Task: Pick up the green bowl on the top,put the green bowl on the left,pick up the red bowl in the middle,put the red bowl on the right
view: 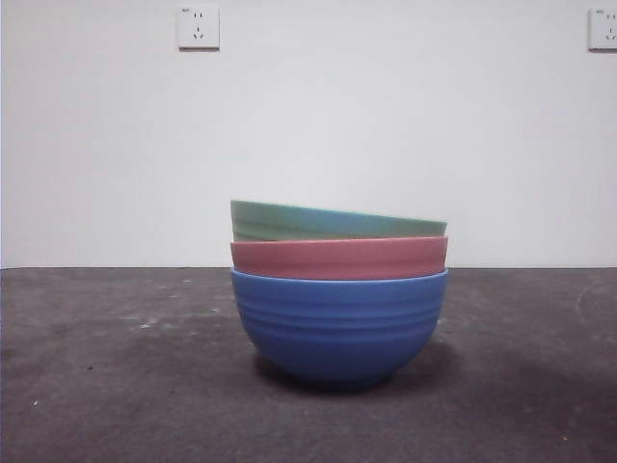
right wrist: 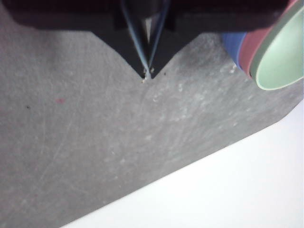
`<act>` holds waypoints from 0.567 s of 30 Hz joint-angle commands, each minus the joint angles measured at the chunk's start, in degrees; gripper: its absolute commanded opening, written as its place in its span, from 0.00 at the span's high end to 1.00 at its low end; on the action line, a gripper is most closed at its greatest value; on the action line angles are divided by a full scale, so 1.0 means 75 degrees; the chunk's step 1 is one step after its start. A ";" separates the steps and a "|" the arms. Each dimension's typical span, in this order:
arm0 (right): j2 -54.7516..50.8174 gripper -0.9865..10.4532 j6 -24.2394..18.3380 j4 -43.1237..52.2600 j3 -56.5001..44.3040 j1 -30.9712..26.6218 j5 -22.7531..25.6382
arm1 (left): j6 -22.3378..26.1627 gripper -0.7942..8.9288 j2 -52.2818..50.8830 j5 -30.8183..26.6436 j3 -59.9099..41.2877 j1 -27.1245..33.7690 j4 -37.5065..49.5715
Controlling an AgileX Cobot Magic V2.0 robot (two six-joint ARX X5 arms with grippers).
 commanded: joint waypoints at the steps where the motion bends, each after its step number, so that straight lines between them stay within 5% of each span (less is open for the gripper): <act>1: 0.0029 0.92 0.0152 -0.0411 0.0297 0.0012 -0.0009 | -0.0391 0.92 0.0003 0.0096 -0.0015 0.0026 -0.0070; 17: 0.1798 0.92 -0.0248 -0.2014 0.3162 0.0012 -0.0020 | -0.0411 0.93 0.1743 0.0460 0.2244 0.0026 -0.0938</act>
